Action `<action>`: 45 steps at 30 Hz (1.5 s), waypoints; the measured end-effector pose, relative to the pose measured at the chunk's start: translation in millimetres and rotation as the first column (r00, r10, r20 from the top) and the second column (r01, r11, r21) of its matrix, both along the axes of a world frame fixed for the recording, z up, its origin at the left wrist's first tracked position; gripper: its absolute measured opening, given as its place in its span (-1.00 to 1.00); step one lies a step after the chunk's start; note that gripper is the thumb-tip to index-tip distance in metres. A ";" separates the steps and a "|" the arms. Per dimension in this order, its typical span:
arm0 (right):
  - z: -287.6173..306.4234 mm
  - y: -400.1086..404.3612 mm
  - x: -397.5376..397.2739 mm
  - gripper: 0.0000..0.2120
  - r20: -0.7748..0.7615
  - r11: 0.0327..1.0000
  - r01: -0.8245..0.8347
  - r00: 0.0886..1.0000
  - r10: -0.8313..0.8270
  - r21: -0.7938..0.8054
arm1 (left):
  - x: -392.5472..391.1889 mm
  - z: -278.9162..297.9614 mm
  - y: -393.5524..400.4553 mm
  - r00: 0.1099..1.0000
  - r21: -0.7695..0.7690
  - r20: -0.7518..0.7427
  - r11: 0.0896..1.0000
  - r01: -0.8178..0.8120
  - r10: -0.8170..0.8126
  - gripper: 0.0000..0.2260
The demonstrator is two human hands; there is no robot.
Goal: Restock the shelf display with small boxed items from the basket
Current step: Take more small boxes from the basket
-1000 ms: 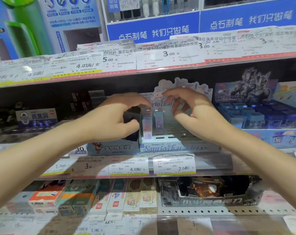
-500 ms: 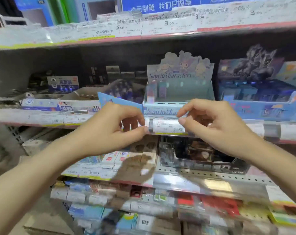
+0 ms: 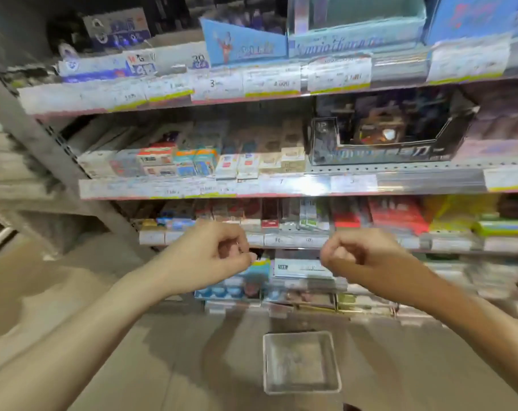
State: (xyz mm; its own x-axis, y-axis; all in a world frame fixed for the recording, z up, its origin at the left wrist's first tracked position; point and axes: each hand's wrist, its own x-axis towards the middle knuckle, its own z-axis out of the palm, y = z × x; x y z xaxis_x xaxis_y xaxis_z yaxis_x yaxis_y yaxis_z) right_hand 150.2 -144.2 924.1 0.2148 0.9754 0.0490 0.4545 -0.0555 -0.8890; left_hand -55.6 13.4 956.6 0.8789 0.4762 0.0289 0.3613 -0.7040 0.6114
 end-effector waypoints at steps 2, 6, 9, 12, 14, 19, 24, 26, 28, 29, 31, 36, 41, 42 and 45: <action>-28.8 -7.5 -8.3 -0.85 0.052 0.998 0.003 0.999 0.000 -0.060 | -6.1 -30.2 -2.5 0.997 -0.090 -0.080 0.996 -0.025 0.018 -0.74; -103.8 -19.2 -9.2 -0.82 0.097 0.973 0.033 0.995 -0.011 -0.227 | -13.3 -107.2 -7.0 0.983 -0.260 -0.181 0.962 -0.087 0.040 -0.69; -165.2 -26.4 -5.9 -0.84 0.096 0.939 0.045 0.995 -0.012 -0.341 | -11.0 -168.3 -12.0 0.954 -0.280 -0.281 0.941 -0.189 0.109 -0.75; -236.2 -34.2 -0.5 -0.84 0.096 0.887 0.044 0.995 0.001 -0.459 | -3.1 -232.5 -21.5 0.923 -0.349 -0.362 0.899 -0.264 0.130 -0.80; -285.8 -37.6 3.3 -0.91 0.108 0.853 0.054 0.994 0.003 -0.520 | 1.3 -281.1 -26.6 0.900 -0.403 -0.415 0.861 -0.311 0.131 -0.80; -406.9 -32.8 5.7 -0.81 0.157 0.781 0.109 0.988 -0.014 -0.615 | 14.9 -407.7 -29.7 0.837 -0.463 -0.507 0.754 -0.466 0.206 -0.83; -535.0 -15.2 2.1 -0.68 0.184 0.746 0.126 0.983 -0.005 -0.654 | 15.5 -548.0 -24.1 0.780 -0.440 -0.544 0.687 -0.579 0.309 -0.75; -583.8 -7.6 1.1 -0.64 0.172 0.744 0.121 0.985 -0.009 -0.657 | 14.7 -602.3 -22.7 0.744 -0.432 -0.569 0.642 -0.633 0.351 -0.69; -631.2 -0.4 0.5 -0.62 0.150 0.751 0.115 0.988 -0.022 -0.650 | 14.4 -654.2 -21.9 0.716 -0.431 -0.585 0.601 -0.673 0.382 -0.71; -654.7 2.5 0.4 -0.61 0.144 0.758 0.115 0.989 -0.028 -0.643 | 15.3 -677.1 -22.2 0.708 -0.426 -0.589 0.594 -0.682 0.390 -0.73; -702.0 8.0 -0.2 -0.58 0.132 0.762 0.108 0.991 -0.029 -0.639 | 18.9 -719.6 -23.8 0.710 -0.433 -0.590 0.592 -0.680 0.384 -0.72; -807.0 25.9 2.3 -0.53 0.161 0.773 0.079 0.986 0.031 -0.629 | 34.4 -822.6 -24.1 0.681 -0.331 -0.643 0.676 -0.659 0.349 -0.57; -893.6 49.6 2.0 -0.55 0.204 0.784 0.007 0.967 0.153 -0.621 | 50.8 -907.5 -20.0 0.588 -0.150 -0.744 0.779 -0.609 0.317 -0.56; -909.1 55.6 1.0 -0.54 0.206 0.785 -0.016 0.962 0.182 -0.619 | 52.5 -922.9 -18.5 0.581 -0.120 -0.750 0.799 -0.589 0.316 -0.55; -945.5 73.2 -2.3 -0.53 0.236 0.781 -0.082 0.929 0.284 -0.619 | 56.5 -965.0 -14.2 0.572 -0.106 -0.769 0.827 -0.553 0.284 -0.52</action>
